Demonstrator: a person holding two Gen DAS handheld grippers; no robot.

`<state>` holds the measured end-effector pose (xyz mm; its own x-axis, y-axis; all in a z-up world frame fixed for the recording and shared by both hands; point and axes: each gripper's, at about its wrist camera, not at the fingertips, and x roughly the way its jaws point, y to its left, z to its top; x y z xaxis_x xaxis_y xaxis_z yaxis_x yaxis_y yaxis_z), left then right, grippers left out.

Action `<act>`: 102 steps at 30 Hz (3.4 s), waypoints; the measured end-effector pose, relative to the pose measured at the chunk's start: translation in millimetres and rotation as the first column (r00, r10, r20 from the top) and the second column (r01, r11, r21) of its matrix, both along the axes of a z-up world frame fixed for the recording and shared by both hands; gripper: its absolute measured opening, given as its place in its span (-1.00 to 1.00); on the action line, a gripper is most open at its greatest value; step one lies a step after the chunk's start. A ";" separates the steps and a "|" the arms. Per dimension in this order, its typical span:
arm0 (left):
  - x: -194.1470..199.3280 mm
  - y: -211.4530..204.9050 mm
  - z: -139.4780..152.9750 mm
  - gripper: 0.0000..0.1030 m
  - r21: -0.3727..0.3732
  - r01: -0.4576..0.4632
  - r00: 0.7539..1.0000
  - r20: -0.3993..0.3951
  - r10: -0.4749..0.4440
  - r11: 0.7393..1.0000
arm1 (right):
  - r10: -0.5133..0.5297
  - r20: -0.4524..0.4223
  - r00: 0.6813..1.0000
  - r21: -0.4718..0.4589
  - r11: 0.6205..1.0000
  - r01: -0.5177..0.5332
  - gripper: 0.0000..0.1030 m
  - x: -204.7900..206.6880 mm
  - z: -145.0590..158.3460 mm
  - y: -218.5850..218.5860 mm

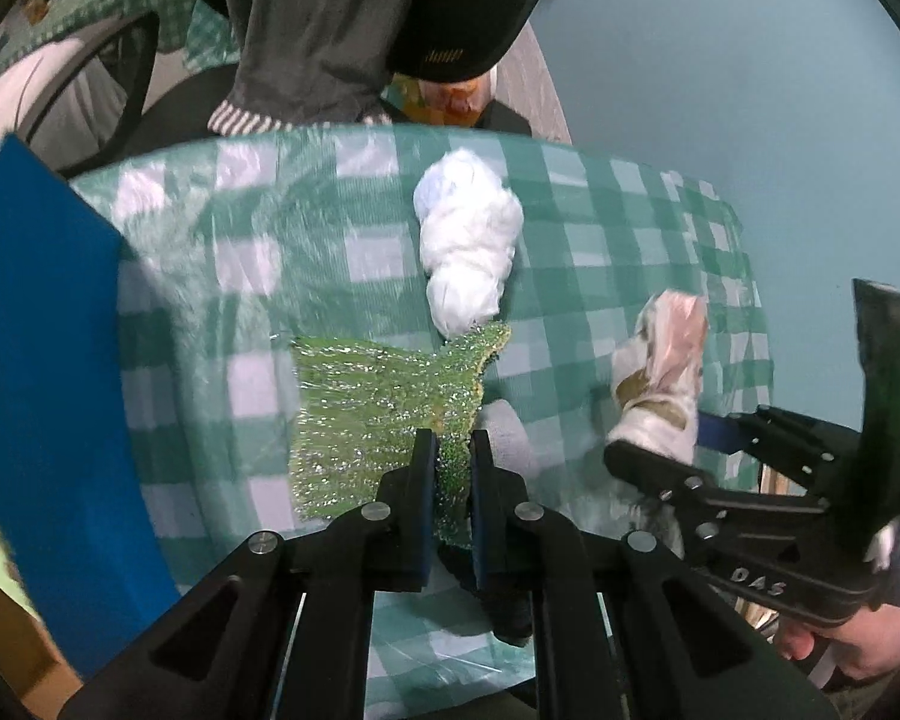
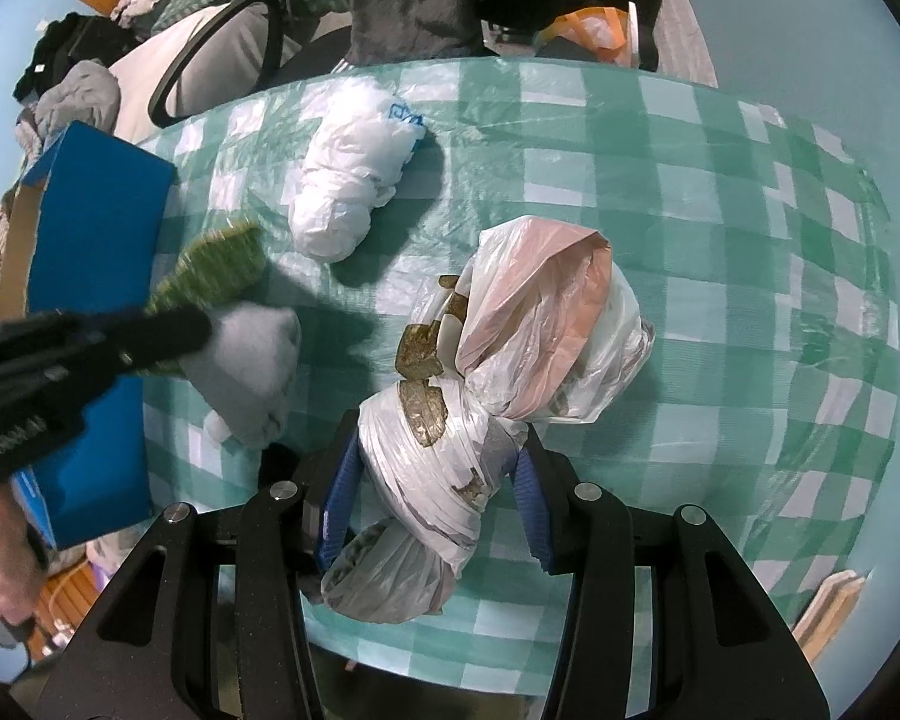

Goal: Organize soft objects
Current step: 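Lift the sponge pad with the left tool while the right tool carries the bag bundle over the box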

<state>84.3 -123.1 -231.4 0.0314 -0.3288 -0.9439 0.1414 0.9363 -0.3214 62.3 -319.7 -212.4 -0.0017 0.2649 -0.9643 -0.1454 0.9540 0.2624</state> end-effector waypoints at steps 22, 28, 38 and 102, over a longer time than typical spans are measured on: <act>-9.1 15.2 37.2 -0.85 0.005 -0.034 0.996 0.085 0.034 0.999 | 0.073 0.102 0.992 -0.015 0.997 -0.071 -0.11 0.5 33.3 14.2; -13.9 22.9 56.6 -0.85 -0.012 -0.050 0.992 0.119 0.051 0.999 | 0.102 0.144 0.984 -0.013 0.995 -0.101 -0.11 3.3 51.2 22.9; -18.2 33.8 92.8 -0.85 -0.040 -0.077 0.980 0.181 0.083 0.996 | 0.138 0.200 0.970 0.002 0.990 -0.141 -0.11 4.8 80.2 39.1; -84.6 253.1 150.3 -0.85 0.001 -0.443 0.849 0.322 0.419 0.897 | 0.479 0.339 0.810 0.102 0.837 -0.537 -0.11 -9.2 154.3 276.0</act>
<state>-0.4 129.9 -81.1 0.4442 -0.1464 -0.8839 -0.2019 0.9448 -0.2580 53.1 -43.7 -58.1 0.0823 0.4763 -0.8754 -0.6918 0.6596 0.2939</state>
